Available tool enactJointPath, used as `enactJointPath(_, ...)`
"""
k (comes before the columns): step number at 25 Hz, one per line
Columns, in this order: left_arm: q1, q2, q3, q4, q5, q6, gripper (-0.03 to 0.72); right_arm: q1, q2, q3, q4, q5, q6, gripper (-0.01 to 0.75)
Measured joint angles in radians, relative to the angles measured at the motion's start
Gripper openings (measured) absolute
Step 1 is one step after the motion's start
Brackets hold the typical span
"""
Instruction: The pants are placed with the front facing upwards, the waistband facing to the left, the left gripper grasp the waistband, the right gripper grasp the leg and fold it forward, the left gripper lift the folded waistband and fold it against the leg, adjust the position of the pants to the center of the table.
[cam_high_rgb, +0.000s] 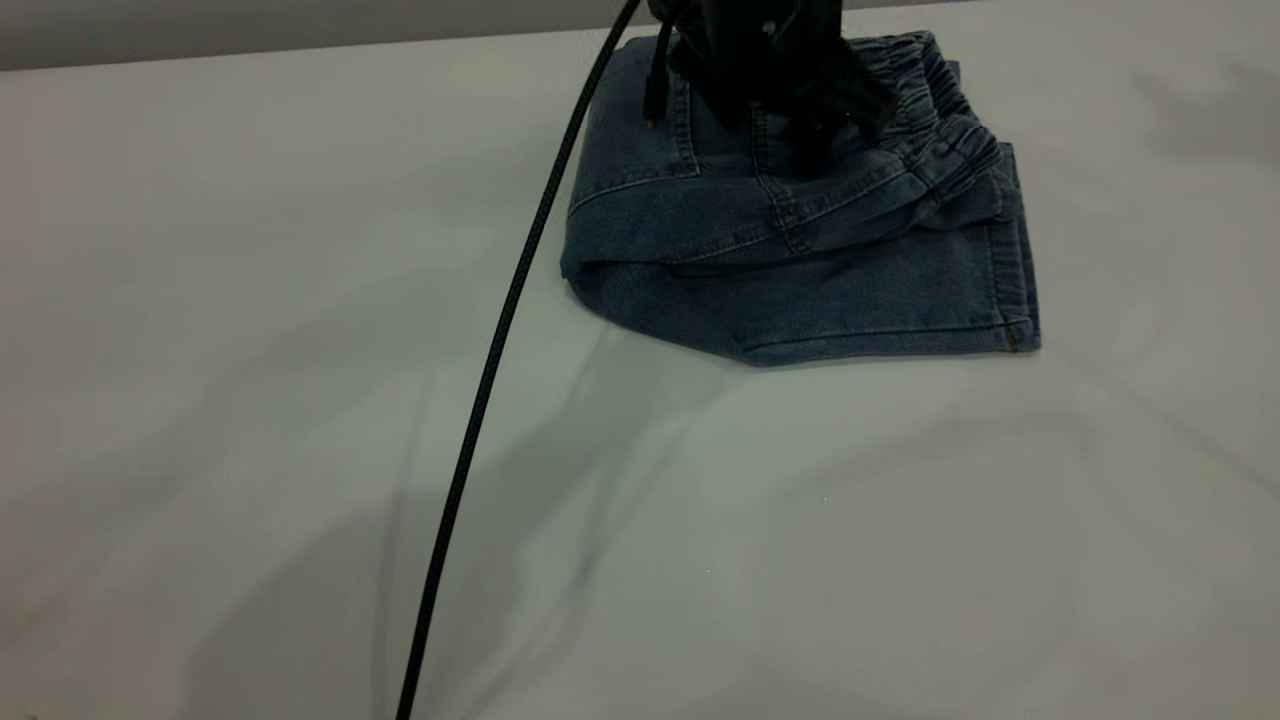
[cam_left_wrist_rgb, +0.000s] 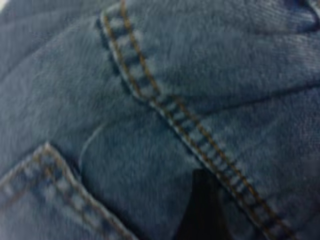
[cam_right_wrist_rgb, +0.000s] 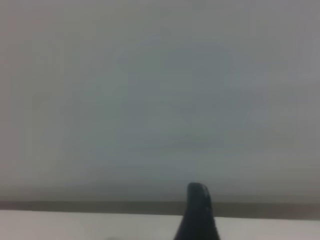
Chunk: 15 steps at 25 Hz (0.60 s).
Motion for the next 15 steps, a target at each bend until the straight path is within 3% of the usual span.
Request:
enactJointPath(9,0.000,0.049,0.001,0.051,-0.062,-0.018,0.517,0.000,0.000,0.000,-0.001,-0.002,-0.007,0.477)
enactJointPath(15,0.000,0.050,0.001,-0.007,-0.011,-0.124,0.517,0.000,0.000,0.000,-0.001,-0.002,-0.011,0.477)
